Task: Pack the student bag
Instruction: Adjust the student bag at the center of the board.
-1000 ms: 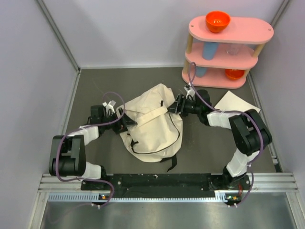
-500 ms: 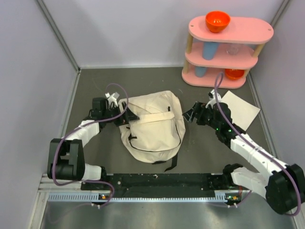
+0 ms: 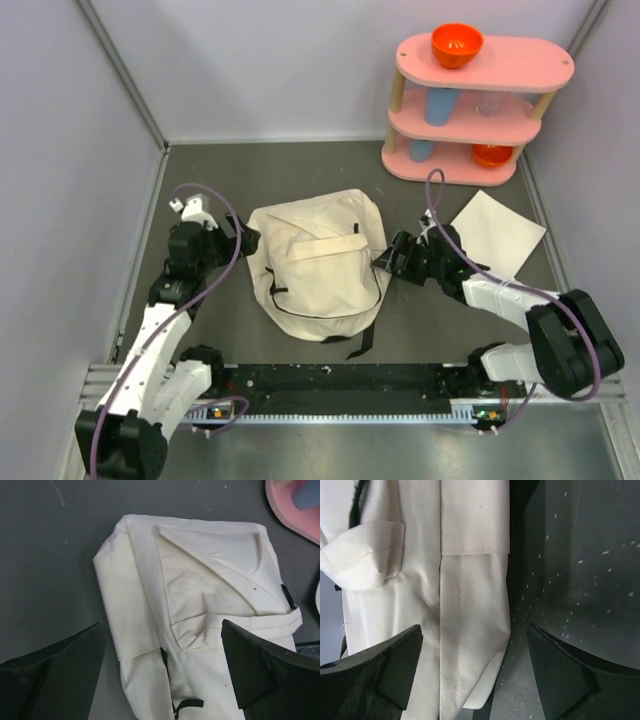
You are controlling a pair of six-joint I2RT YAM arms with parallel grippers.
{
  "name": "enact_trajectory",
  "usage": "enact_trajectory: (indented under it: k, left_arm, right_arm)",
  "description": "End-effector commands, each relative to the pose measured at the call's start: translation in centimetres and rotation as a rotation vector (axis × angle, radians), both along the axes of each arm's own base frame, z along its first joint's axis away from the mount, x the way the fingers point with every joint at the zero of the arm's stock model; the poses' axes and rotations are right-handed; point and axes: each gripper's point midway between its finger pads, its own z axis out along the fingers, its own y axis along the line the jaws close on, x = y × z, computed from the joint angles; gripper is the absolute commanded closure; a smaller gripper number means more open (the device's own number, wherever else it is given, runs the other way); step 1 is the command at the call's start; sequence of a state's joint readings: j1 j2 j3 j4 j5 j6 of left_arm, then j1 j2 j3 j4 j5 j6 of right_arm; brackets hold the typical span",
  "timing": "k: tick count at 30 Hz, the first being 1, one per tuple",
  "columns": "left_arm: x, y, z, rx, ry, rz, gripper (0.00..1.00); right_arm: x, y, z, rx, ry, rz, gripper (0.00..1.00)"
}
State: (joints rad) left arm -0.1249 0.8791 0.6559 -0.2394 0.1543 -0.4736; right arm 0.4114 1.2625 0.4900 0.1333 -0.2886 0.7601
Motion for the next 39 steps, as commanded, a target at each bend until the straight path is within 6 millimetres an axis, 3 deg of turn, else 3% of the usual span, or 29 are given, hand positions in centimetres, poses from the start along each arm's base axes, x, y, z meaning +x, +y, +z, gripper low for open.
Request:
enact_trajectory:
  k: [1,3,4,7,11,12,13,16,17,18,20,21,23,24,25,28,29,33,35,38,39]
  left_arm:
    - [-1.4,2.9,-5.0,0.037,0.108,0.176,0.01]
    - [-1.7,1.8,-6.3,-0.011,0.163,0.137,0.01]
    - [-2.0,1.5,-8.0,-0.017,0.216,0.131,0.01]
    - [-2.2,0.0,-9.2,-0.058,0.242,0.048,0.01]
    - [-1.6,-3.5,-8.2,-0.195,0.180,-0.121,0.01]
    - [-0.8,-4.5,-7.1,-0.226,0.118,-0.175,0.12]
    - [-1.4,-6.0,-7.5,-0.287,0.158,-0.257,0.17]
    - [-0.8,-9.2,-6.9,-0.398,0.175,-0.397,0.27]
    - [-0.6,-10.0,-6.9,-0.405,0.186,-0.426,0.27]
    - [-0.1,-11.6,-5.9,-0.401,0.173,-0.478,0.28]
    - [-0.3,-14.1,-6.5,-0.391,0.212,-0.545,0.35]
    - [0.2,-15.1,-5.8,-0.383,0.198,-0.572,0.38]
    - [0.1,-16.7,-5.5,-0.358,0.203,-0.597,0.39]
    - [0.7,-17.3,-4.8,-0.346,0.184,-0.612,0.39]
    - [0.7,-17.6,-4.7,-0.339,0.192,-0.616,0.41]
    - [1.2,-17.4,-4.1,-0.327,0.191,-0.584,0.47]
    - [1.2,-16.8,-4.8,-0.303,0.219,-0.544,0.49]
    - [0.1,-15.1,-5.6,-0.244,0.243,-0.472,0.46]
    - [-0.4,-14.2,-5.9,-0.217,0.247,-0.442,0.40]
    - [-1.2,-12.1,-6.3,-0.141,0.242,-0.377,0.24]
    - [-1.7,-11.5,-5.7,-0.115,0.224,-0.369,0.10]
  right_arm:
    - [1.2,2.7,2.4,0.159,-0.039,0.054,0.16]
    - [1.4,3.0,1.7,0.154,-0.009,0.058,0.16]
    - [1.8,3.2,1.9,0.154,-0.009,0.062,0.16]
    - [2.3,3.6,1.2,0.150,0.023,0.071,0.16]
    - [2.6,4.8,0.7,0.187,0.054,0.117,0.16]
    - [2.5,5.0,0.3,0.193,0.065,0.127,0.17]
    - [2.4,5.3,0.3,0.210,0.072,0.136,0.18]
    - [2.5,5.7,0.3,0.233,0.076,0.151,0.25]
    - [2.6,5.9,0.6,0.245,0.063,0.160,0.30]
    - [2.5,6.0,0.7,0.251,0.058,0.169,0.44]
    - [2.3,5.8,1.0,0.252,0.054,0.168,0.60]
    - [2.3,5.7,1.0,0.245,0.051,0.162,0.75]
    - [2.6,4.8,1.7,0.198,0.011,0.125,0.93]
    - [2.1,4.0,1.1,0.154,0.039,0.100,0.94]
    - [2.9,2.9,1.9,0.104,-0.019,0.054,0.94]
    - [3.2,0.3,1.4,-0.028,-0.034,-0.029,0.77]
    - [3.2,-0.1,1.6,-0.050,-0.041,-0.029,0.71]
    - [4.0,-1.4,1.5,-0.152,-0.015,-0.020,0.42]
    - [4.0,-2.8,1.2,-0.230,-0.006,-0.049,0.31]
    - [4.5,-5.4,3.2,-0.311,-0.057,-0.135,0.18]
    - [5.0,-6.3,4.9,-0.335,-0.112,-0.179,0.16]
